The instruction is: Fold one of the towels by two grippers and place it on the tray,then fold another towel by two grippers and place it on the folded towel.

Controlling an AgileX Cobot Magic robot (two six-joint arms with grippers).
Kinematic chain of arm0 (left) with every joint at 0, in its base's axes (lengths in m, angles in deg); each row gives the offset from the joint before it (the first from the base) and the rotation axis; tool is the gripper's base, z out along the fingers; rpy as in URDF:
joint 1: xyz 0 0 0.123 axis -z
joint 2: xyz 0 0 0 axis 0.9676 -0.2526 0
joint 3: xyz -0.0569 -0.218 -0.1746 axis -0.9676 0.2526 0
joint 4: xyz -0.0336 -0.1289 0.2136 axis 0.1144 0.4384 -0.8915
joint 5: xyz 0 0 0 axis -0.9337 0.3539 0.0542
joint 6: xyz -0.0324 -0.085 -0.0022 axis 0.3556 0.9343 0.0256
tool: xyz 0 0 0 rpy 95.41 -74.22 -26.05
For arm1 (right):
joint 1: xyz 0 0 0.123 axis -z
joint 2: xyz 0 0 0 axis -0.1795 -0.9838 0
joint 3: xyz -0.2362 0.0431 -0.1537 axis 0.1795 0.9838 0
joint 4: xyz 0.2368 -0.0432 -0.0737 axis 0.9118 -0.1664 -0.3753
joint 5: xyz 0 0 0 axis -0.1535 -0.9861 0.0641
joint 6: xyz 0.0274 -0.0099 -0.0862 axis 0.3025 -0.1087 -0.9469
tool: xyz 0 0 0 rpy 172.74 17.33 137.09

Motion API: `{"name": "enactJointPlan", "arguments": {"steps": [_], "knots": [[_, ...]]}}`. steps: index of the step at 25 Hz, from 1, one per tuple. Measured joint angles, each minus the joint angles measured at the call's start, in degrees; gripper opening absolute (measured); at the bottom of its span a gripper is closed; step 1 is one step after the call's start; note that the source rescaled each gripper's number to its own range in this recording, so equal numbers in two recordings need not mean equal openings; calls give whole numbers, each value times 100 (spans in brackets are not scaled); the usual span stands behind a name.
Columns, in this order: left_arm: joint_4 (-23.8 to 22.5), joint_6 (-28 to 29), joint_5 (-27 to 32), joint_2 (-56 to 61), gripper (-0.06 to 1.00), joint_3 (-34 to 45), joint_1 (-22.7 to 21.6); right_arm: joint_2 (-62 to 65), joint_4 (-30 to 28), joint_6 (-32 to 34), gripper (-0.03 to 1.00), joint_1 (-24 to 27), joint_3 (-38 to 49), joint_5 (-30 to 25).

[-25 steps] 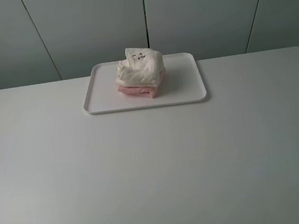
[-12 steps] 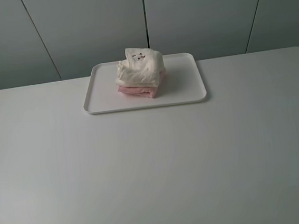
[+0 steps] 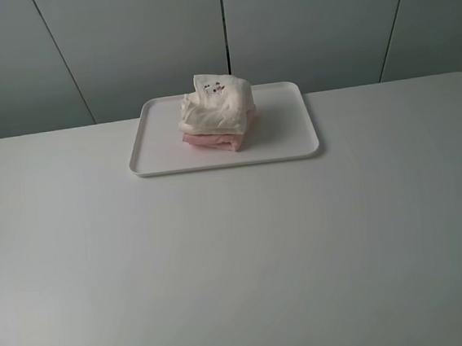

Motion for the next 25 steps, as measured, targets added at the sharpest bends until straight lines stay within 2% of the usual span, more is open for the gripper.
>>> {"name": "enactJointPlan", "arguments": {"steps": [12,15,22,25], "knots": [[-46,90,0,0,99,0,-10,0,0,0,100,124,0,0],[-58,99,0,0,99,0,-10,0,-21,0,100,497,0,0],[-68,111,0,0,99,0,-10,0,39,0,100,1890,0,0],[-68,111,0,0,99,0,-10,0,167,0,100,2113,0,0]]}}
